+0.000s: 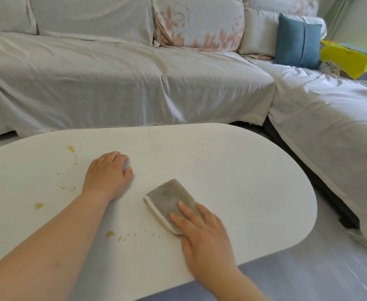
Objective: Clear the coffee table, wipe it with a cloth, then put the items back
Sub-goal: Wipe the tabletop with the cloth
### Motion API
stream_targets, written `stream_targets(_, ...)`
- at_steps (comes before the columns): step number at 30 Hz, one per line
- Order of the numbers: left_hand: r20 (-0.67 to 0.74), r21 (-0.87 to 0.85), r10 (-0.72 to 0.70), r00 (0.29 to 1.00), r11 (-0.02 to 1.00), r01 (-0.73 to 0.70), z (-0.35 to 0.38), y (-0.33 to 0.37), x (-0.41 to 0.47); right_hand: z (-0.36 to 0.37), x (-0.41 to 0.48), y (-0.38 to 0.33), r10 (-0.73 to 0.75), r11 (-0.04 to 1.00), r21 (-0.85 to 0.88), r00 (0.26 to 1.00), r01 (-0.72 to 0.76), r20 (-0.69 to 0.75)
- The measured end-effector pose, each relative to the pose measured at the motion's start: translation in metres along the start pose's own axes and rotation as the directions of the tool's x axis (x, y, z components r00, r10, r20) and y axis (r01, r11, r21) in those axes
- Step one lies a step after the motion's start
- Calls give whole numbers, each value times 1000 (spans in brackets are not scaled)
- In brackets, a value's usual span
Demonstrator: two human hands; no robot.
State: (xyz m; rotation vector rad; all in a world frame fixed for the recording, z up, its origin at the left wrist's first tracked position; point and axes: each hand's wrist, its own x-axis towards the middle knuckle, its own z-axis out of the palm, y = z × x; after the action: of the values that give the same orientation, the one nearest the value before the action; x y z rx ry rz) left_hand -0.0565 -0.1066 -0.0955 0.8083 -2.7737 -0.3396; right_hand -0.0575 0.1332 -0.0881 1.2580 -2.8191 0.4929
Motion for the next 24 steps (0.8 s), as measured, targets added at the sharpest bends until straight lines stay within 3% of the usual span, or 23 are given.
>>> stream_targets(6,12,3,-4,1000,1000,4,-1,1,0,-17,-4,24,-17,998,-53,995,23,99)
stream_targets(10,2,-6,0,1000,1000,0,1,-1,1,-30,-7,80,227,974,-9,974,-227,2)
stream_targets(13,-3,-6,-12,1000,1000,12,2,-2,2,-30,-11,66,340,937,-92,940,-338,7)
stream_targets(16,6,5,-18,1000,1000,18,2,-2,4,-16,-20,19,193,969,-139,978,-202,-74)
stream_targets(20,7,14,-19,1000,1000,19,1,-1,4,3,-36,-19,-13,997,-78,998,18,61)
stream_targets(24,14,-16,-28,1000,999,29,-2,0,2,-12,-26,1,13,997,-78,999,-11,29)
